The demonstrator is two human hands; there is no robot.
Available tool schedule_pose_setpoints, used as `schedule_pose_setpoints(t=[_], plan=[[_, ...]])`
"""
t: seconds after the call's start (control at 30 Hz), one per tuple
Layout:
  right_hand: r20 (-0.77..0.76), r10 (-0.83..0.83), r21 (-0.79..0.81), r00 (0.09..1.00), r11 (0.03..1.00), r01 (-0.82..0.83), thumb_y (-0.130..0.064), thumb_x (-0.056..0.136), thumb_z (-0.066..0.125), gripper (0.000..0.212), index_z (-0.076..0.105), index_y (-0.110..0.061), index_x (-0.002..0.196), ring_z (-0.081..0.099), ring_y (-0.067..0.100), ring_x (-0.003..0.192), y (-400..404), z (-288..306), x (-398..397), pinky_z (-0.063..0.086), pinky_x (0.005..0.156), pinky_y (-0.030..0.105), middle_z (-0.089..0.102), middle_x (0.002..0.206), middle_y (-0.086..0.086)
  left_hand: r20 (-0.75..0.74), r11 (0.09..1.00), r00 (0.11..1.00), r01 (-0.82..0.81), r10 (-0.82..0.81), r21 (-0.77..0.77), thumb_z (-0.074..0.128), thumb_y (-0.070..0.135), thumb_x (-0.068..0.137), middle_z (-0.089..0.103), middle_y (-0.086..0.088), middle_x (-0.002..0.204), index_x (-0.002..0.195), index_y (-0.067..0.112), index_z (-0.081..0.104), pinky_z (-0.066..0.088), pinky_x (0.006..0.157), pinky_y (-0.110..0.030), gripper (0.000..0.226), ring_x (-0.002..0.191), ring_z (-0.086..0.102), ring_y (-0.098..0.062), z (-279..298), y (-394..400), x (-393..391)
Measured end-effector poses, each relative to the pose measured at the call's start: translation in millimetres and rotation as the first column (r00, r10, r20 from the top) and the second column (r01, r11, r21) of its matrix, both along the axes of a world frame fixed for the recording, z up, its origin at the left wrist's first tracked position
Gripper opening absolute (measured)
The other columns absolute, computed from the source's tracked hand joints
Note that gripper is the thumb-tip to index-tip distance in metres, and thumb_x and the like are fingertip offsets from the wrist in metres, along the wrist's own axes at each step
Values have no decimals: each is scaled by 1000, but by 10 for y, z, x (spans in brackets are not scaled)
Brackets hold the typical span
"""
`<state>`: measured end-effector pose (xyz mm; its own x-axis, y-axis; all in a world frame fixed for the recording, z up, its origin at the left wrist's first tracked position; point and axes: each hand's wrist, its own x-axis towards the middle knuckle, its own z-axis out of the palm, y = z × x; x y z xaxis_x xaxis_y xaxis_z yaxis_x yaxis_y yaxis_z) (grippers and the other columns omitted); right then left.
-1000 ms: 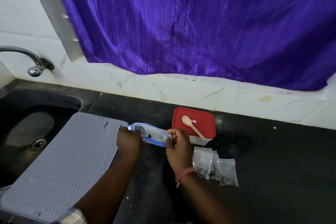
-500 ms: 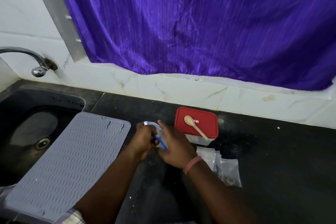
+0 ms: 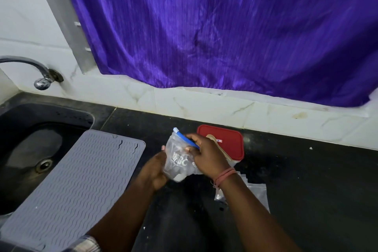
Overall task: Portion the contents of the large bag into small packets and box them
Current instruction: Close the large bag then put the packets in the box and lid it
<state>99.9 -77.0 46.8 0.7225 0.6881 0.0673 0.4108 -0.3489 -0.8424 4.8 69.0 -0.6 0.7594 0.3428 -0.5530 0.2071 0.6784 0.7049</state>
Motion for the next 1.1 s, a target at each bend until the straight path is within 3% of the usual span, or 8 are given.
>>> schedule_pose_setpoints(t=[0.17,0.27,0.37,0.6,0.7,0.83,0.97,1.1], plan=[[-205,-56,179,977,979,94,-3,84,76,31,71,-28,100,73,12,93,-140,90,217,58,87,33,77,95,-4,-128,932,926,-339,354,128,56,41,100,77,-14,87,94,3,69,60,66,-36,40,83,71,-31,-152,48,-19],[-216,-58,205,975,973,103,-5,84,76,22,73,-27,86,69,9,79,-76,87,137,56,81,38,76,85,0,-215,910,886,-384,411,155,48,70,91,74,-18,95,107,3,69,56,89,-50,72,91,71,-36,-171,47,14],[-72,-200,219,977,953,211,-20,91,71,8,70,-27,87,62,9,72,18,-1,90,53,73,40,70,78,-3,-113,922,938,-344,328,-179,29,98,70,67,-21,124,131,9,58,44,107,-61,111,116,62,-44,-216,21,56],[361,-376,126,853,926,355,-22,101,56,17,65,-22,115,66,24,71,-13,-7,163,45,58,29,71,80,2,-90,963,994,-81,60,-256,52,76,83,70,-7,88,130,14,63,54,63,-29,78,69,62,-17,-265,-315,0],[465,-335,81,820,938,337,-19,100,58,18,65,-19,116,69,28,72,16,-23,95,52,59,33,73,82,6,-132,984,980,-161,150,-77,48,59,96,65,-2,68,122,8,65,35,38,-19,60,46,46,-8,-235,-365,71],[471,-348,54,811,928,368,-23,101,57,19,66,-18,117,62,24,60,-23,52,155,45,53,31,67,70,5,-136,969,964,-213,229,122,51,52,99,63,-9,73,112,-1,65,31,36,-19,57,44,47,-10,-323,-314,42],[467,-374,19,802,910,413,-56,98,48,30,59,-28,99,48,18,52,-190,57,416,44,53,32,52,57,-4,-30,957,973,-221,231,190,53,65,88,65,-17,82,115,-5,63,41,50,-26,76,61,56,-22,-356,-164,-32],[355,-454,81,818,886,456,-70,92,42,36,54,-37,97,55,19,55,-184,-5,480,52,58,36,53,59,-4,38,986,996,-74,81,-149,44,86,78,69,-14,97,126,14,67,53,86,-42,89,89,63,-26,-376,-147,-9]])
